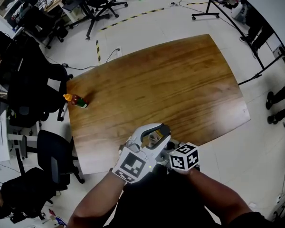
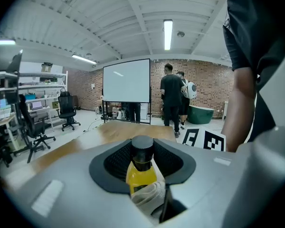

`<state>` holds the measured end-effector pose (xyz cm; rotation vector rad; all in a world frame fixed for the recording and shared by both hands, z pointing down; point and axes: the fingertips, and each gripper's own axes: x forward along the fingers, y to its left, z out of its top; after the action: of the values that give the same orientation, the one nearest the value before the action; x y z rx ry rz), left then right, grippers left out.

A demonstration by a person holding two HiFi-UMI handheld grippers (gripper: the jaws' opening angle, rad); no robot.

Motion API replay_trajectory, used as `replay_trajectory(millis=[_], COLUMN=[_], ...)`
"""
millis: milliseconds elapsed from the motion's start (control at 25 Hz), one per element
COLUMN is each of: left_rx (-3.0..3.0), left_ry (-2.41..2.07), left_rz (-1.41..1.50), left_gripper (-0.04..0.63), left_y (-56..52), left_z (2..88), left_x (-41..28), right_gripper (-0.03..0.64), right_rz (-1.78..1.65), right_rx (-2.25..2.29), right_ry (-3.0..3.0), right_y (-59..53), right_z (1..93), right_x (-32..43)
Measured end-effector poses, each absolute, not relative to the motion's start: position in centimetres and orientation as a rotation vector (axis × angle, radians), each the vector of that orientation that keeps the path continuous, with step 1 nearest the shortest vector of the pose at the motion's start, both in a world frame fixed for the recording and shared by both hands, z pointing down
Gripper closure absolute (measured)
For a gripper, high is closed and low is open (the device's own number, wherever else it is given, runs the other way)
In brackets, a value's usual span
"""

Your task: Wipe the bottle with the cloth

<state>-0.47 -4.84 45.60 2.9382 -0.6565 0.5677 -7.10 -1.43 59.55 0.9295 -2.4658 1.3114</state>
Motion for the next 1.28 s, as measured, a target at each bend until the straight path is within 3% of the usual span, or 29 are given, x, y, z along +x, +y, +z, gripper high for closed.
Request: replay_trajectory(millis=[600, 1000, 1160, 1280], left_rx=[2.937, 2.896, 2.871, 2.855], left_ry=[-0.662, -0.746, -0.748, -0.777], left_rz=[0.562, 0.505, 0.407, 0.321], left_gripper=[0.433, 0.43, 0.344, 0.344], left_y=[-4.6, -4.7, -4.5, -4.5], left_z=[46.0, 46.0, 45.1, 43.9], left_x=[-0.9, -0.5, -1.0, -1.5], right_gripper=[0.537, 0.537, 0.537, 0.537], right_rz=[1.59, 1.228, 1.144, 1.132], right_rx=[0.855, 0.727, 0.718, 0.769], right_ry=[-2.194, -2.336, -2.403, -2.414], right_y=[-0.6, 2.0, 1.8, 1.3], right_z=[63.6, 57.6, 54.4, 52.9], right_x=[-7.2, -2.2, -0.5, 0.7])
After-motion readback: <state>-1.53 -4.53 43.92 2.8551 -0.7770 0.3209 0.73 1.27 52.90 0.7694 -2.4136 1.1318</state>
